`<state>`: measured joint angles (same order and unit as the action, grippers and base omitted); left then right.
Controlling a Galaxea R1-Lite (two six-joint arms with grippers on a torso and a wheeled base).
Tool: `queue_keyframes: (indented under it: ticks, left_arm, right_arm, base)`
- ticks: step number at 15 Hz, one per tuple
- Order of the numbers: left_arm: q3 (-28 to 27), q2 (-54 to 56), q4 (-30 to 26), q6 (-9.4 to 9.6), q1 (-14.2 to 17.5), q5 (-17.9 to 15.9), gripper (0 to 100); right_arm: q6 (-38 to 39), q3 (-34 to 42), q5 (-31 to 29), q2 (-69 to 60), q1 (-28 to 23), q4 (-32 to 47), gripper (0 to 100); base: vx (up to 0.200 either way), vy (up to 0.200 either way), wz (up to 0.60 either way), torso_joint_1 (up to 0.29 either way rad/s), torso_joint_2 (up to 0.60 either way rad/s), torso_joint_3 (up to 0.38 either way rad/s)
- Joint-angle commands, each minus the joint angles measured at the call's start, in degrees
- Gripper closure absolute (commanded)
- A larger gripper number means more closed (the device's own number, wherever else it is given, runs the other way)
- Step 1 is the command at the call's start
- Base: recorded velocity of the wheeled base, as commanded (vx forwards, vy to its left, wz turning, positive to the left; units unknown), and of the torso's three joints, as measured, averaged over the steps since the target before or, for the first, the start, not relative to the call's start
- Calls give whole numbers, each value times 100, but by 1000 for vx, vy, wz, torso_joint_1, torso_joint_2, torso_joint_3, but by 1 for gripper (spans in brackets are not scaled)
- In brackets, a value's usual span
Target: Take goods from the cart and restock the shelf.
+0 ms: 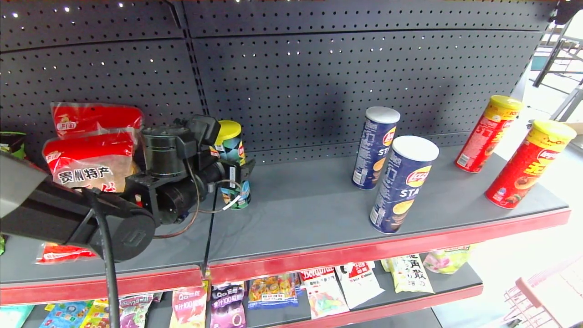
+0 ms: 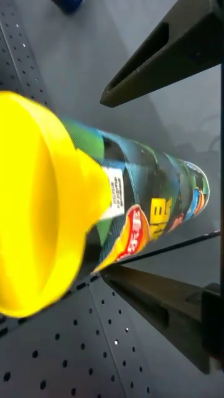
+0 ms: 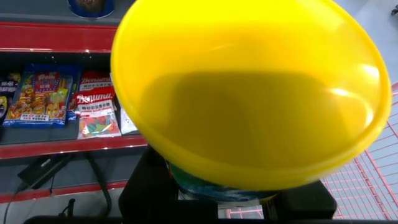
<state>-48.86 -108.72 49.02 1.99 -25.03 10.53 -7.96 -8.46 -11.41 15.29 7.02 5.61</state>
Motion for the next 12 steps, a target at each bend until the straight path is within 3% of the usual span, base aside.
queue_keyframes:
  ticks: [1,5,8,12]
  left_arm:
    - [-53,-36,2,3,-55,10,0]
    - [-300,-220,29,-14,-81,177,0]
    - [-370,-501,600,3,-99,467,0]
    - [-352,-475,591,-58,-152,467,0]
  right_arm:
    - [-4,-7,-2,9,1,2,100]
    - [-4,-15,-2,9,1,2,100]
    - [58,-24,-10,27,1,2,100]
    - [67,-42,-2,88,1,2,100]
  base:
    - [0,0,0,0,0,0]
    - [0,0,0,0,0,0]
    - [0,0,0,0,0,0]
    - [0,0,0,0,0,0]
